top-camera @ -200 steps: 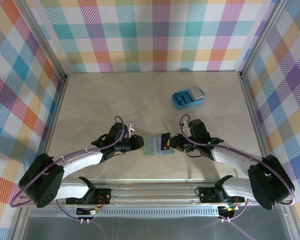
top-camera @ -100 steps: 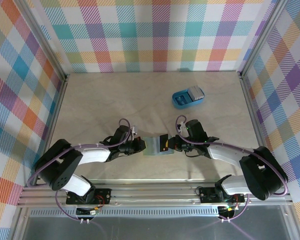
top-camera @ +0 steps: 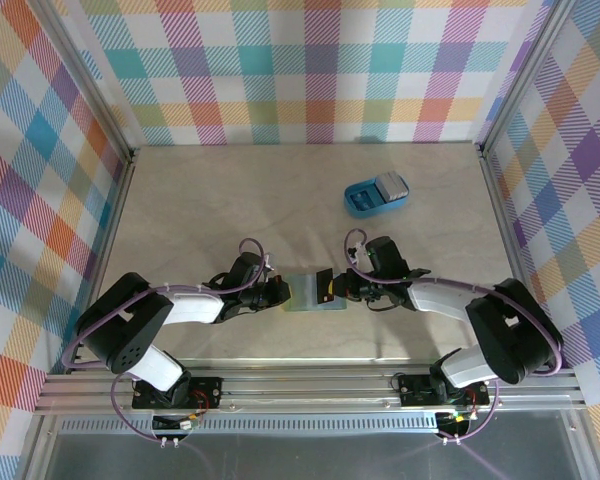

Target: Put the credit cards into the card holder

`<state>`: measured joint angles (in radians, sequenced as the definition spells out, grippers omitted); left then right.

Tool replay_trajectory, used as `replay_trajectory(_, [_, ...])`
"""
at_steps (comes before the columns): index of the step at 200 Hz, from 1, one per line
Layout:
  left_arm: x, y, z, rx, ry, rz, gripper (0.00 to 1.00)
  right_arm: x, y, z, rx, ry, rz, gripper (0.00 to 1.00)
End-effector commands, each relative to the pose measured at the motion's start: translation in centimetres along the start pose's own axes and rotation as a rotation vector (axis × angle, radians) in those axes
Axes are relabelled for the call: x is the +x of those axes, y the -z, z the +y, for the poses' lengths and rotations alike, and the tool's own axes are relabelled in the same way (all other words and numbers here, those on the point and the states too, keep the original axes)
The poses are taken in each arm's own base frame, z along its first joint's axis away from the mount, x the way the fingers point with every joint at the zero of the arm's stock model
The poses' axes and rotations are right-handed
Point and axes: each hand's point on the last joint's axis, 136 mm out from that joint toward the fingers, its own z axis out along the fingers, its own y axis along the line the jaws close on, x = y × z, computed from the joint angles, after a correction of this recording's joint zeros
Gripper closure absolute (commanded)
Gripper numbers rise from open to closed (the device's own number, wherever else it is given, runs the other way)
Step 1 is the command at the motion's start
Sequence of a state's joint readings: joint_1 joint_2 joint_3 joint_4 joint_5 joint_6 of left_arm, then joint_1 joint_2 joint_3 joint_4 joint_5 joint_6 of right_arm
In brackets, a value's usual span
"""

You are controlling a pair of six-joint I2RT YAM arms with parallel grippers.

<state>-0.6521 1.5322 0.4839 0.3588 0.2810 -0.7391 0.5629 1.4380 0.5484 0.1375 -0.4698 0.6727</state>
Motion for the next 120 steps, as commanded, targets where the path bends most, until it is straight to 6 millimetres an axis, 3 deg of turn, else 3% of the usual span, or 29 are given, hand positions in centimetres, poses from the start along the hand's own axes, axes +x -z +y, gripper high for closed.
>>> replay_trajectory(1, [0.1,0.1,0.7,-0.030,-0.031,-0.013,1.00,-0.6,-0.4,1.5,-0.066,0.018,0.000,1.00])
replay_trajectory(74, [0.4,-0.4,0.7,-0.014,-0.031,0.004,1.00,-0.3,-1.4,1.1,-0.068,-0.041,0.000,1.00])
replay_trajectory(120, [0.6,-0.4,0.6,0.005,-0.015,0.004,1.00,-0.6,-1.1,0.5,-0.030,-0.056,-0.037,1.00])
